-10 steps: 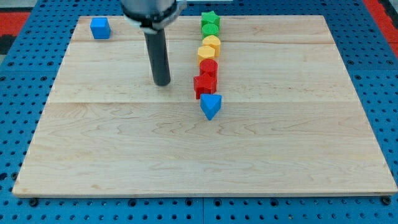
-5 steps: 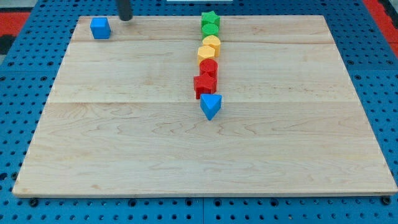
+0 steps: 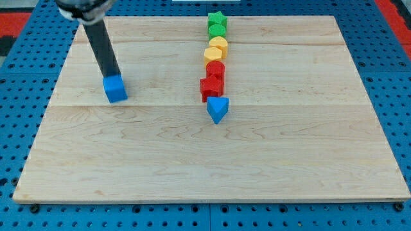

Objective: Slide the blue cube below to the blue triangle

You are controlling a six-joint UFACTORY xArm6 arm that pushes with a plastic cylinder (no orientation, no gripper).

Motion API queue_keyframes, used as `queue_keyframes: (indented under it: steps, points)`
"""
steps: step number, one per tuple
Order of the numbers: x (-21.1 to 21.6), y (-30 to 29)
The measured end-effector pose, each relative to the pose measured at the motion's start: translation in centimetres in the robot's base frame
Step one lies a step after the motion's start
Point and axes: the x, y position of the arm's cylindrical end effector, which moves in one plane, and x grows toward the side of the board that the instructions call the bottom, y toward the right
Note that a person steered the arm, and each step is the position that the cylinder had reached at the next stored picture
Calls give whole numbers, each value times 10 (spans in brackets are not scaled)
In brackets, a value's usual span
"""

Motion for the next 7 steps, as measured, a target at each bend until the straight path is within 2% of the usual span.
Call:
queue_keyframes:
  steps: [1,3,5,6,7]
  points:
    - [46,20]
    - [55,-15]
    - [71,54]
    - [62,-1]
    - [71,-48]
